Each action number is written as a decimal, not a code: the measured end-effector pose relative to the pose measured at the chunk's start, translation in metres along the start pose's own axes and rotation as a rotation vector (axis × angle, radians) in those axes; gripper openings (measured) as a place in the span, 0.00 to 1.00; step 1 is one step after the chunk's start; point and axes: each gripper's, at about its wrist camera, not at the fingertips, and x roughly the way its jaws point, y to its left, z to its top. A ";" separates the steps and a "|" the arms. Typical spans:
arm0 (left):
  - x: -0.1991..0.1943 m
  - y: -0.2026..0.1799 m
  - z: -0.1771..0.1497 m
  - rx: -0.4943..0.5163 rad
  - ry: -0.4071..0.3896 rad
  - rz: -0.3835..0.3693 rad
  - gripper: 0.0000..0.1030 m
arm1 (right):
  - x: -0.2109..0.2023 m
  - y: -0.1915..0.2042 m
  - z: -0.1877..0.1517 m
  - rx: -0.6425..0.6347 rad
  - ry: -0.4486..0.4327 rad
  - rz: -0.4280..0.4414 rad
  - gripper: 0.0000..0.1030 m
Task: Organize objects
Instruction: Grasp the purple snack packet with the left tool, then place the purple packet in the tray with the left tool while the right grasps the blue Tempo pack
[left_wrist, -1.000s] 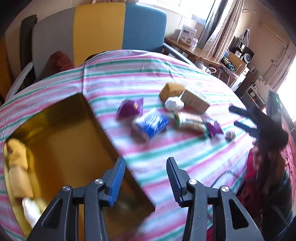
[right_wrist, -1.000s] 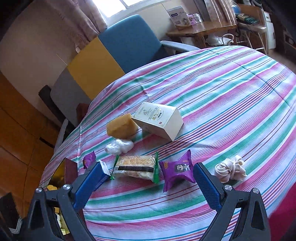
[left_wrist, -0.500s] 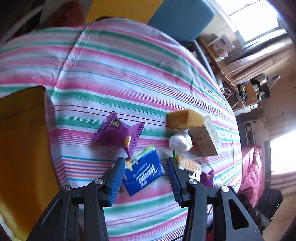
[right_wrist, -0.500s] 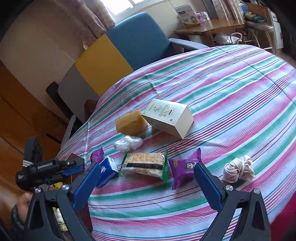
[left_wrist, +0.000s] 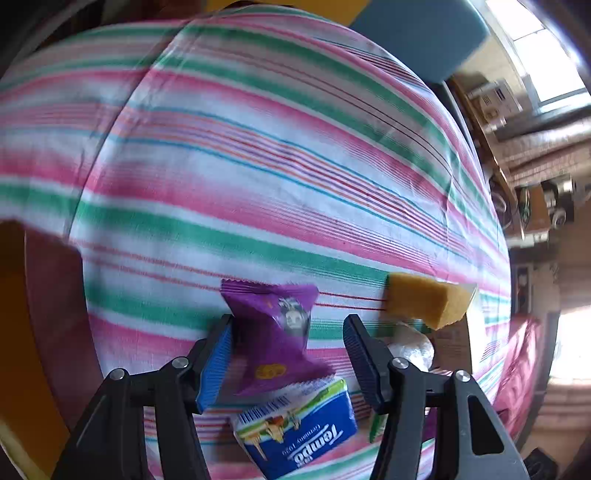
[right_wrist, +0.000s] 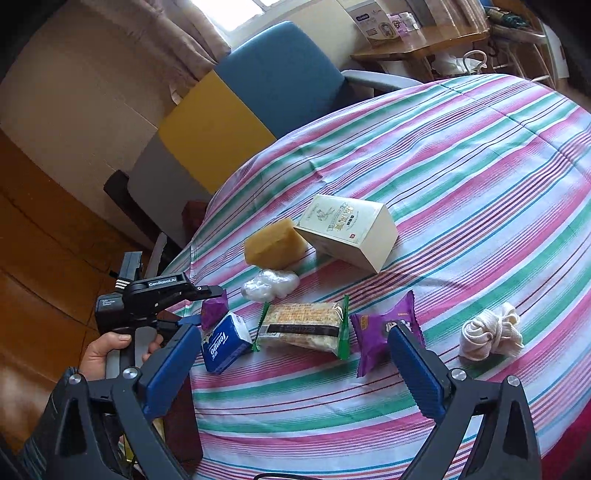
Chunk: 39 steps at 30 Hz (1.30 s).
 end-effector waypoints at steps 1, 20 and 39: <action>0.000 -0.004 -0.001 0.034 -0.011 0.017 0.48 | 0.000 0.000 0.000 -0.002 0.000 -0.001 0.99; -0.114 0.006 -0.094 0.352 -0.266 -0.016 0.32 | 0.023 0.030 -0.016 -0.167 0.115 -0.040 0.96; -0.208 0.167 -0.202 0.216 -0.344 -0.072 0.33 | 0.171 0.179 -0.080 -1.191 0.443 -0.272 0.91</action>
